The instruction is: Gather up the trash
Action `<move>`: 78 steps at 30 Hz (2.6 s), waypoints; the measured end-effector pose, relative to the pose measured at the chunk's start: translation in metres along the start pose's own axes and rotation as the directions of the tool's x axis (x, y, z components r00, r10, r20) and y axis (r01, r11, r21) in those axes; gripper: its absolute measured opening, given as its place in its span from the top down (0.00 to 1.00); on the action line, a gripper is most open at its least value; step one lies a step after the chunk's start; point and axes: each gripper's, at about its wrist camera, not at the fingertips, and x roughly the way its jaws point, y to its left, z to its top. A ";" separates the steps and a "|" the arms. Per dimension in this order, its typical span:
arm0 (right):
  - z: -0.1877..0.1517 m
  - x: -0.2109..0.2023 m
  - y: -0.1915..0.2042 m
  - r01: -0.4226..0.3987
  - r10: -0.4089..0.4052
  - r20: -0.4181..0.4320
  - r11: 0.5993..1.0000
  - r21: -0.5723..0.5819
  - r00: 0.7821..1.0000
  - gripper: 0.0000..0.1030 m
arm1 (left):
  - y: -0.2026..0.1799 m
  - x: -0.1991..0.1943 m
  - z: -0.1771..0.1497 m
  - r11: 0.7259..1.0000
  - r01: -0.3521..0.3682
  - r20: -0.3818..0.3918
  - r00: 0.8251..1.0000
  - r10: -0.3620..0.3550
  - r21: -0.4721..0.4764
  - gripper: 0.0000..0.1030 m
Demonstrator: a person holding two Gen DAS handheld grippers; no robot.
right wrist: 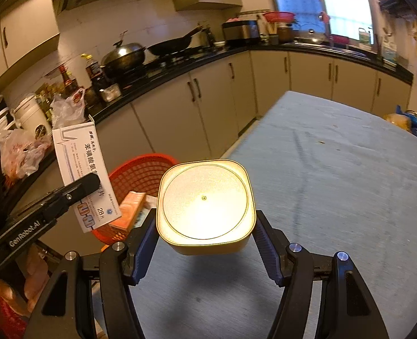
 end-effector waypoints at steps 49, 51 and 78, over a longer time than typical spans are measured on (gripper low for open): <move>-0.086 -0.066 0.028 0.232 -0.225 0.096 0.971 -0.065 0.970 0.19 | -0.025 -0.080 -0.087 0.904 -0.416 0.154 0.904 0.399 0.098 0.10; -0.097 -0.075 0.023 0.260 -0.252 0.109 0.963 -0.066 0.962 0.19 | -0.030 -0.079 -0.092 0.899 -0.423 0.145 0.902 0.407 0.108 0.10; -0.114 -0.069 0.030 0.278 -0.271 0.077 0.955 -0.104 0.959 0.18 | -0.023 -0.064 -0.104 0.892 -0.436 0.081 0.900 0.429 0.121 0.10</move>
